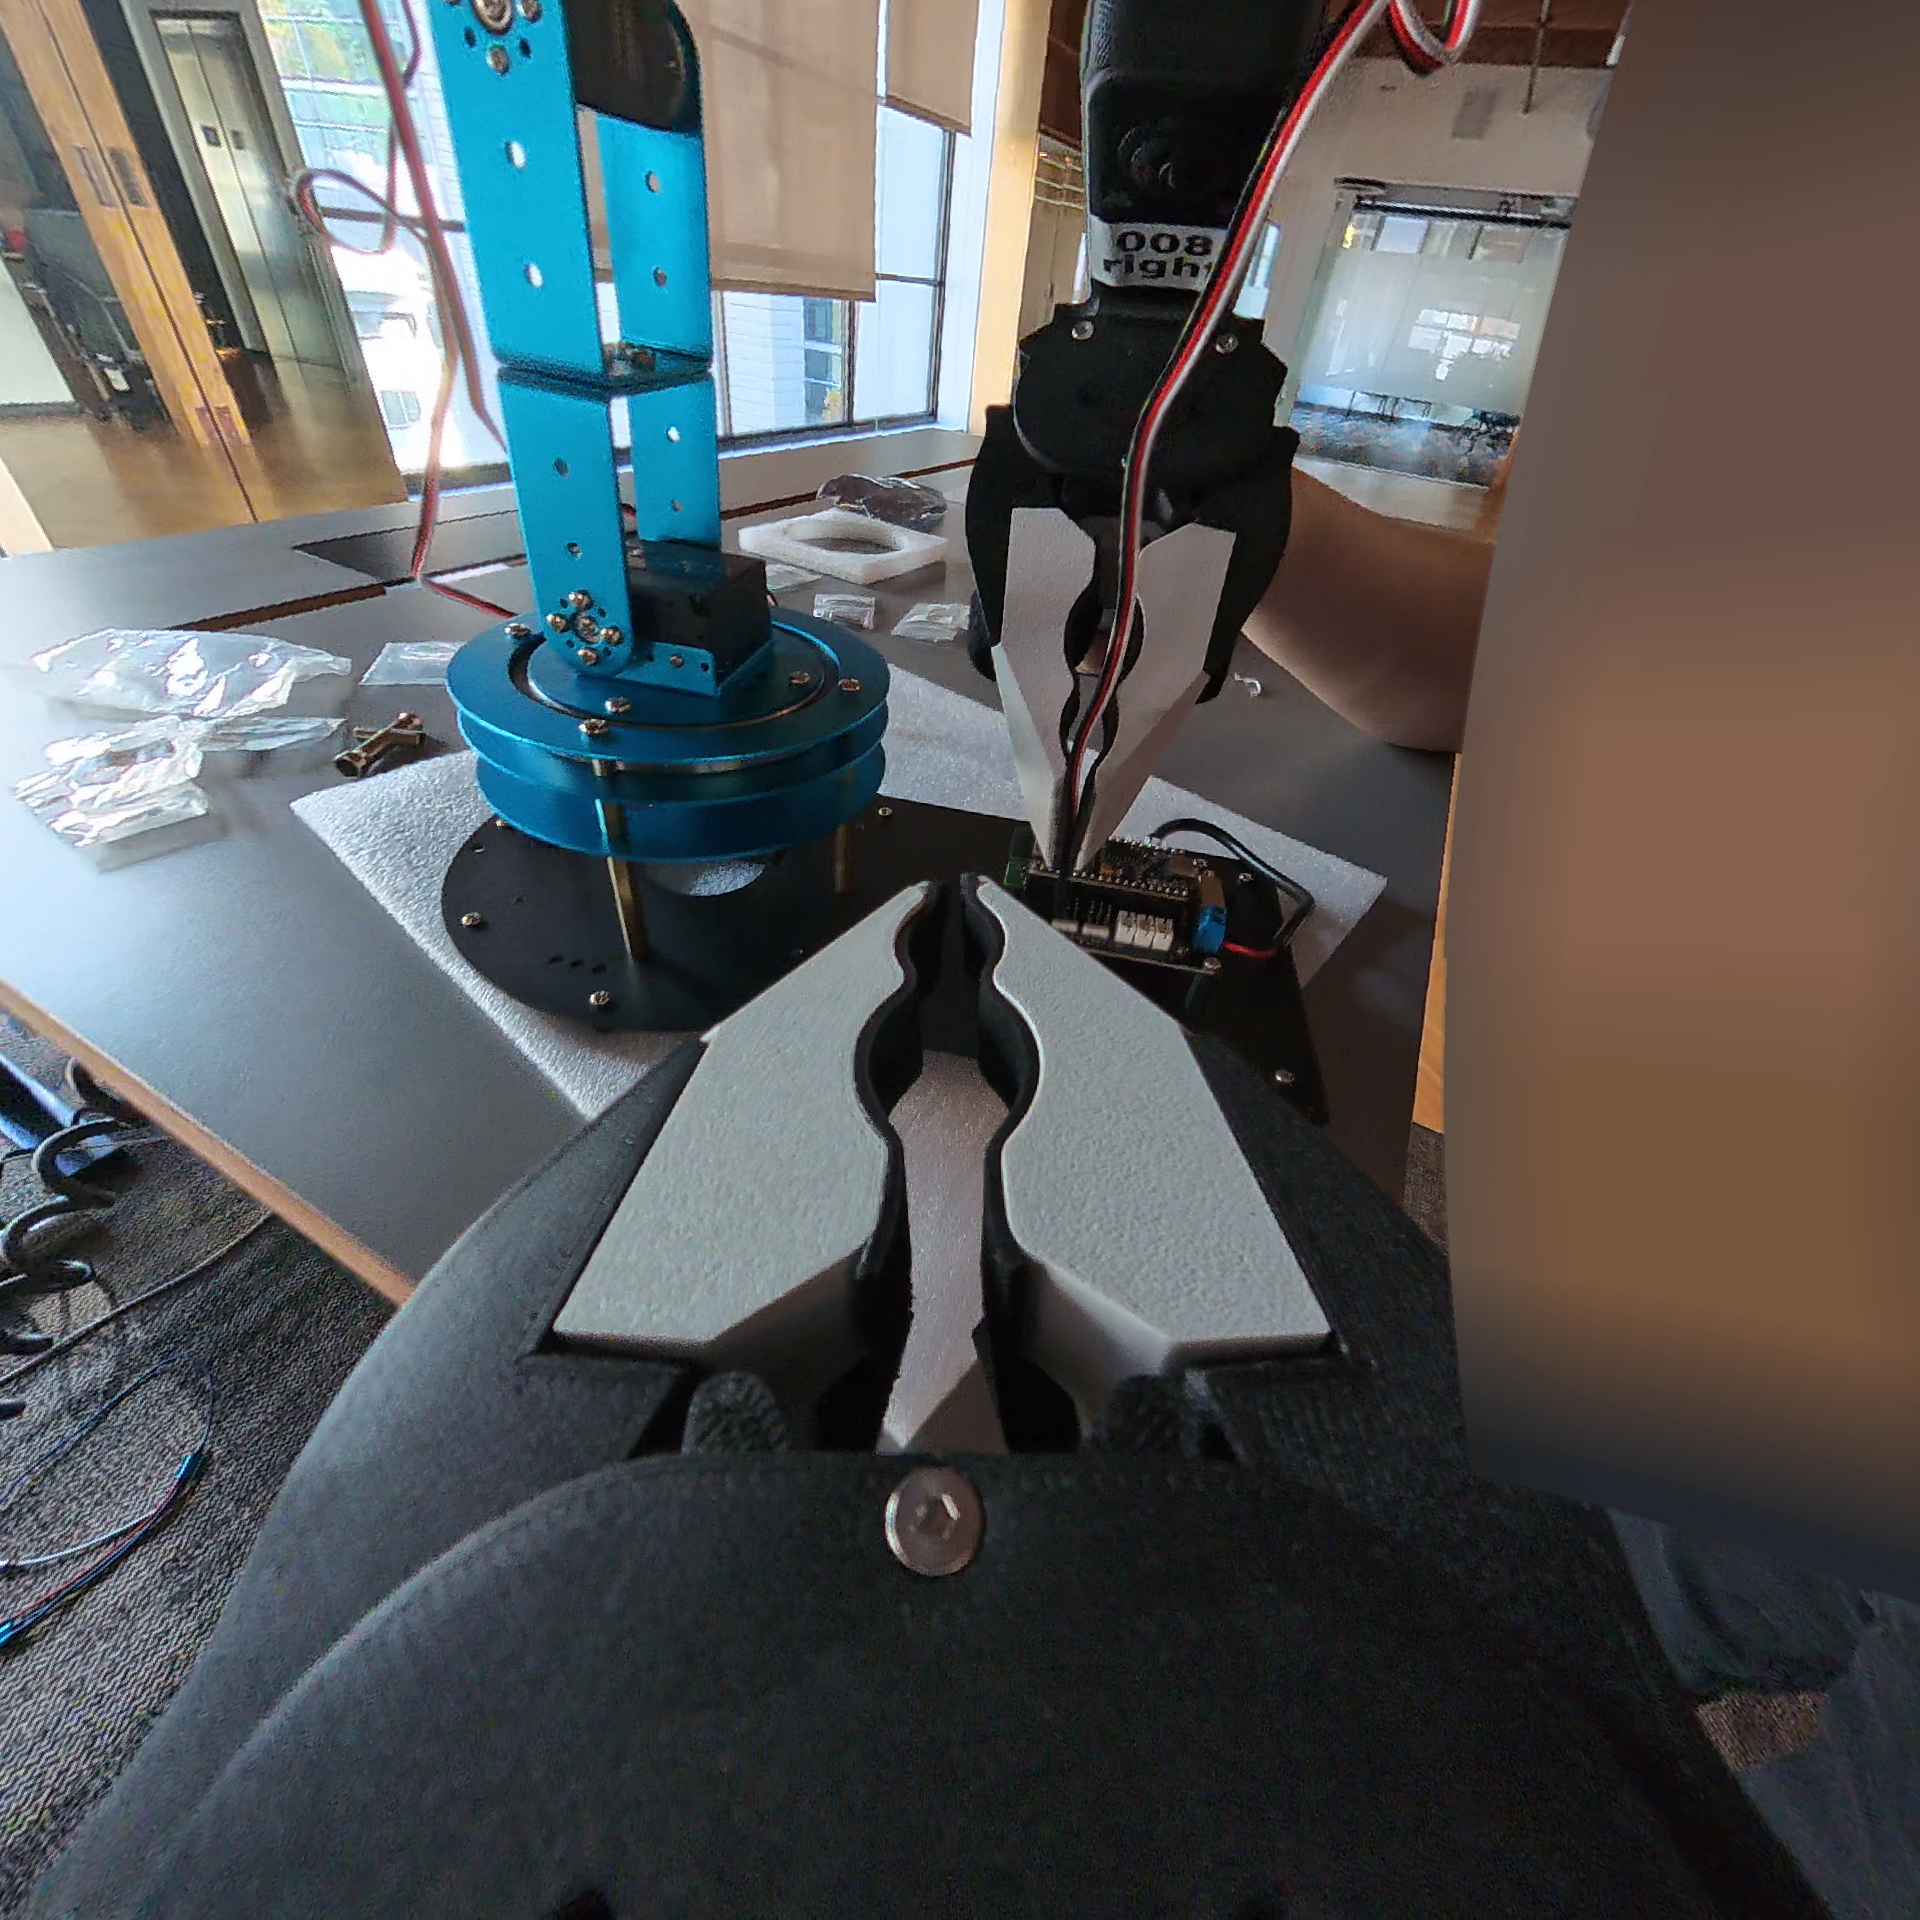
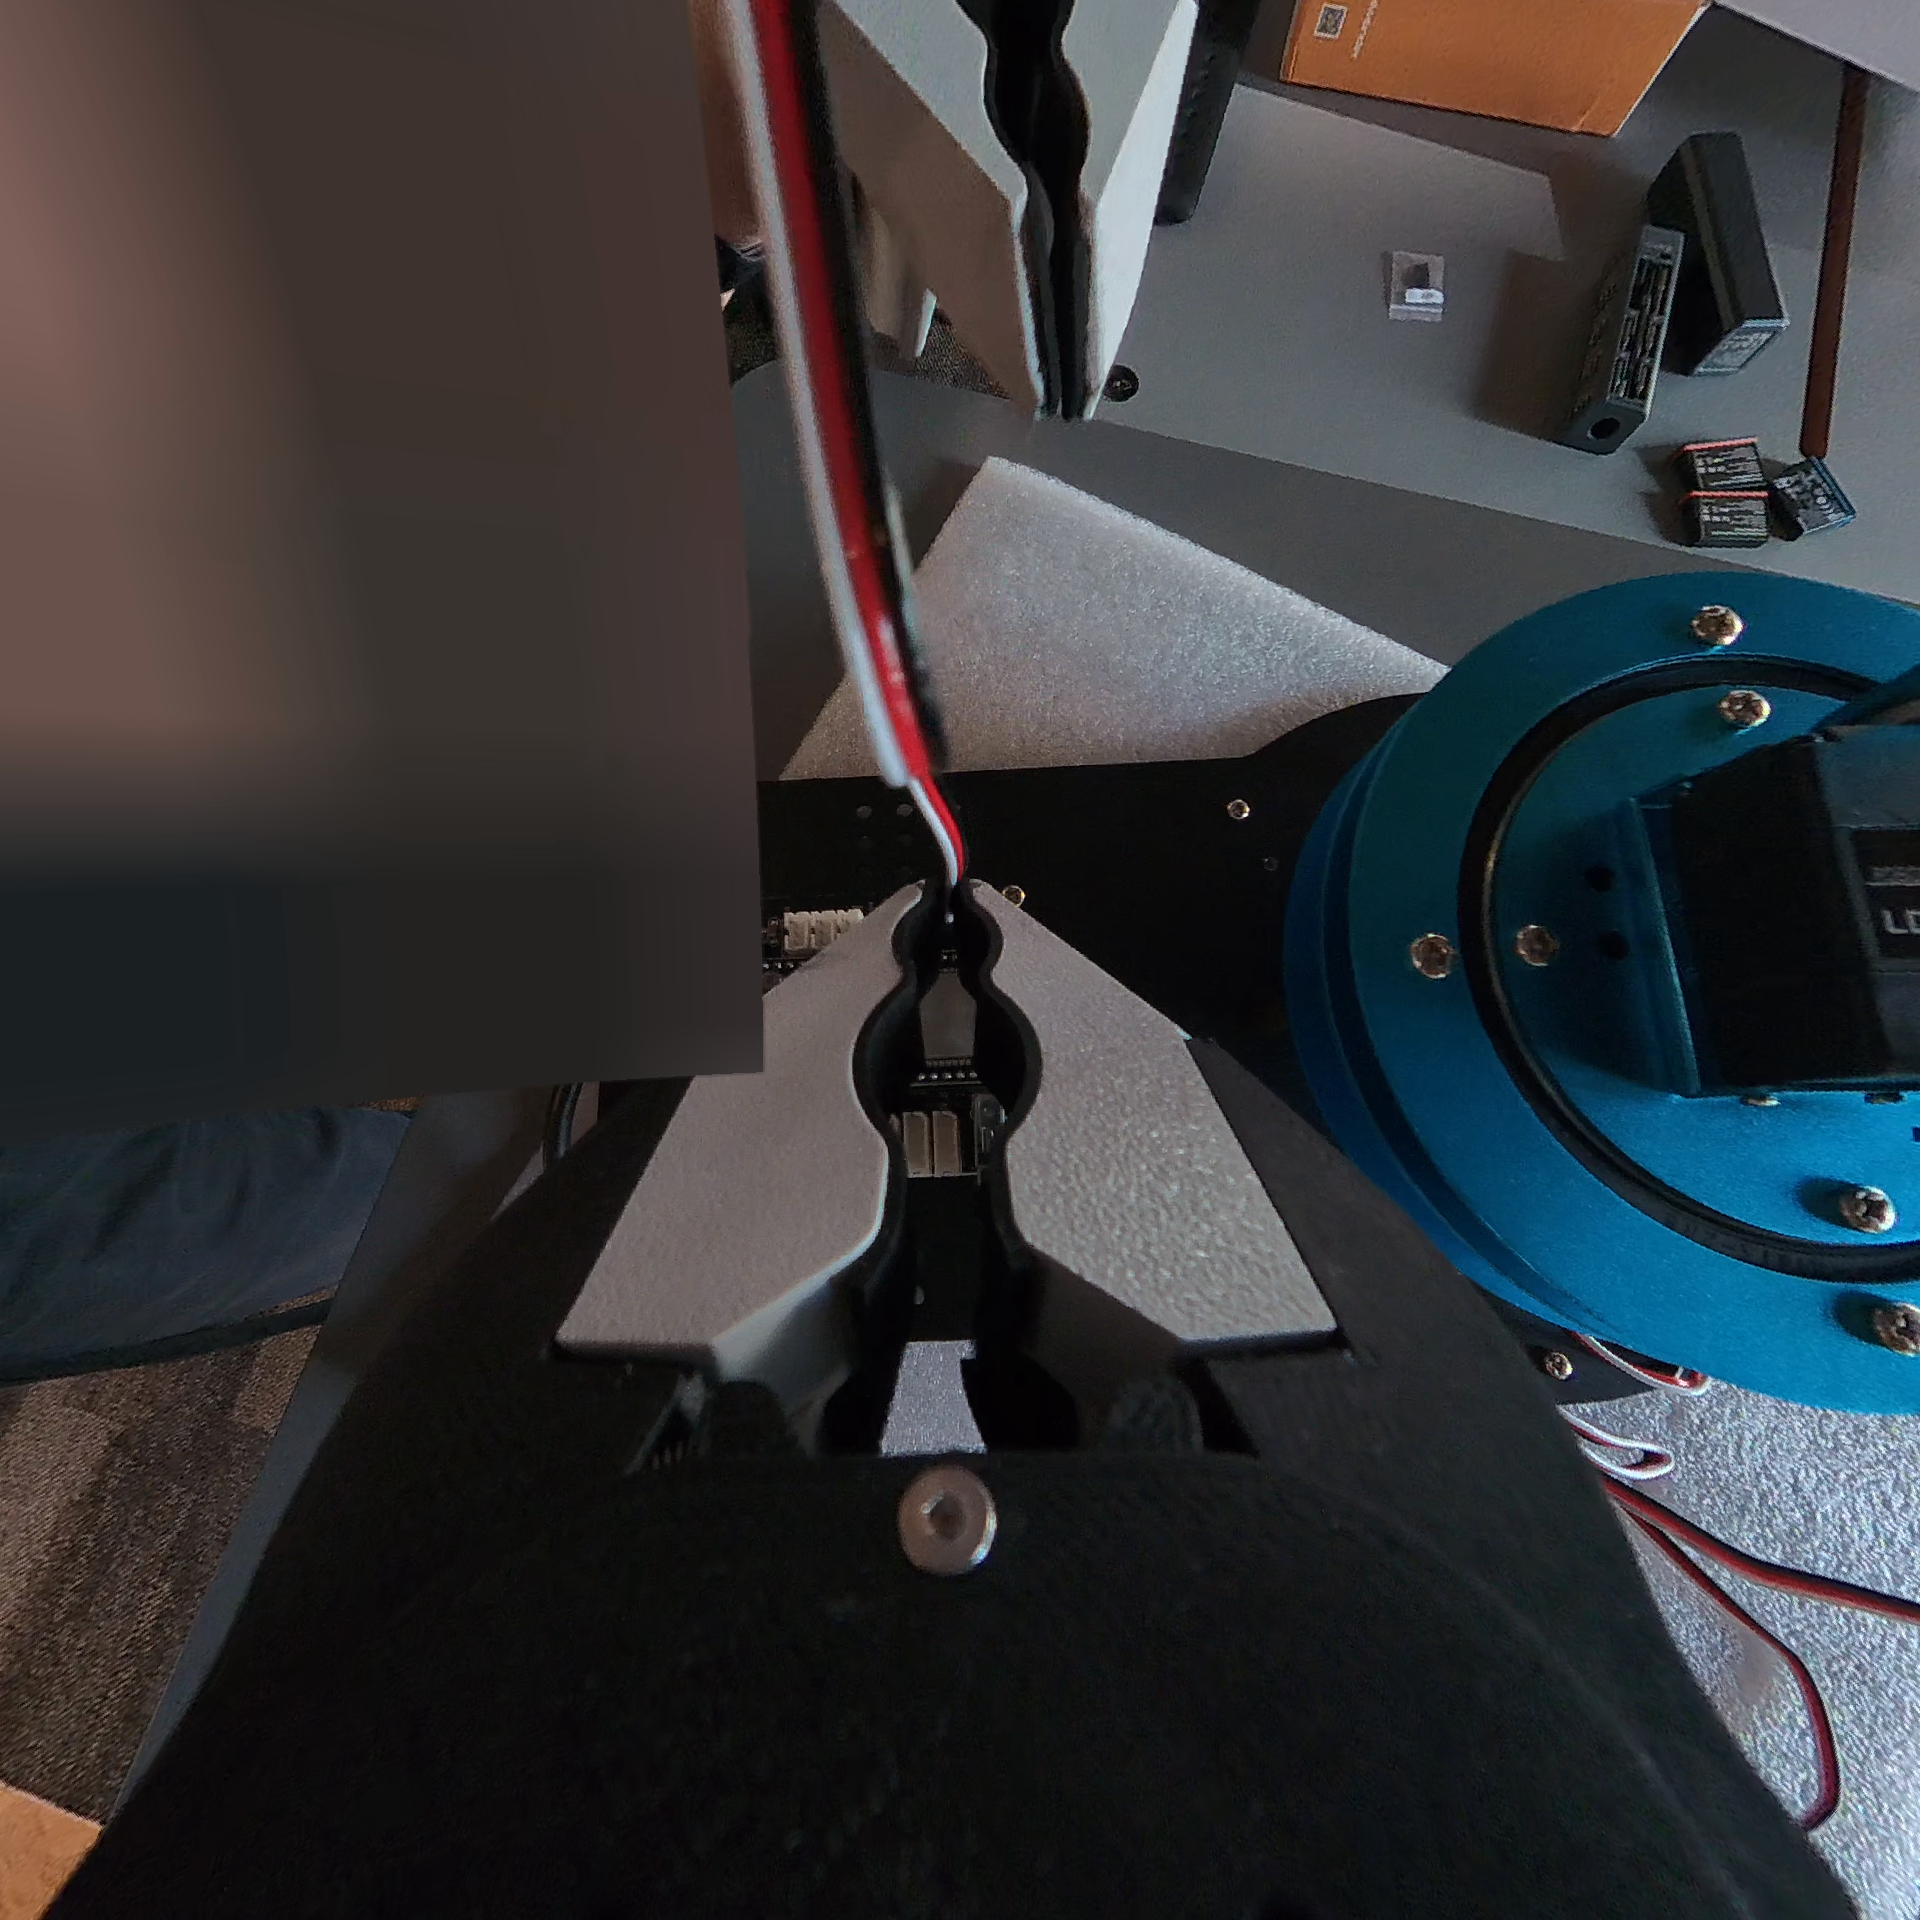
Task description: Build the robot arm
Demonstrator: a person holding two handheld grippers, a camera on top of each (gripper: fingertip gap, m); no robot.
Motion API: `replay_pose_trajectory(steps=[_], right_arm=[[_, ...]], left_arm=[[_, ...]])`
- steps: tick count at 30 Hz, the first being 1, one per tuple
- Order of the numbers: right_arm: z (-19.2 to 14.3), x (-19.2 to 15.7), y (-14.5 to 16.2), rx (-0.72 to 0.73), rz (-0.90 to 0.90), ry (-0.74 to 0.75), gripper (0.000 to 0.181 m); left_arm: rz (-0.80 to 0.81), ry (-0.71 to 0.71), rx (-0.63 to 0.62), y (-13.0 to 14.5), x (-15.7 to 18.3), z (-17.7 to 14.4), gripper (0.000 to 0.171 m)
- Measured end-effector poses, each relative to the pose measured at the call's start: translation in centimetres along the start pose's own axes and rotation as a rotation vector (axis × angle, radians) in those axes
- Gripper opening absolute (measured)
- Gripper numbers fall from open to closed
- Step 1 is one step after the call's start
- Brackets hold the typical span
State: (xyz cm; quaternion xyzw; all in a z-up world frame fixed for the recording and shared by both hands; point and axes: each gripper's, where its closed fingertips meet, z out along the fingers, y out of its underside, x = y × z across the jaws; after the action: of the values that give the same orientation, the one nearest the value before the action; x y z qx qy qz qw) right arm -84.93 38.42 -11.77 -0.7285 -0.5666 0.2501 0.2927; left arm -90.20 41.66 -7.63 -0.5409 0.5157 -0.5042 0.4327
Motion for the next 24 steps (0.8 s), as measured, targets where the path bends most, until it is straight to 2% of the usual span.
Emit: replay_pose_trajectory(steps=[16,24], right_arm=[[0.0,0.0,0.1,0.004,0.004,-0.01,0.002],[-0.9,0.2,-0.5,0.046,0.021,0.011,0.018]], left_arm=[[-0.015,-0.023,0.023,0.5,-0.3,-1.5,0.001],[-0.042,-0.033,0.037,0.7,0.5,-2.6,0.004]])
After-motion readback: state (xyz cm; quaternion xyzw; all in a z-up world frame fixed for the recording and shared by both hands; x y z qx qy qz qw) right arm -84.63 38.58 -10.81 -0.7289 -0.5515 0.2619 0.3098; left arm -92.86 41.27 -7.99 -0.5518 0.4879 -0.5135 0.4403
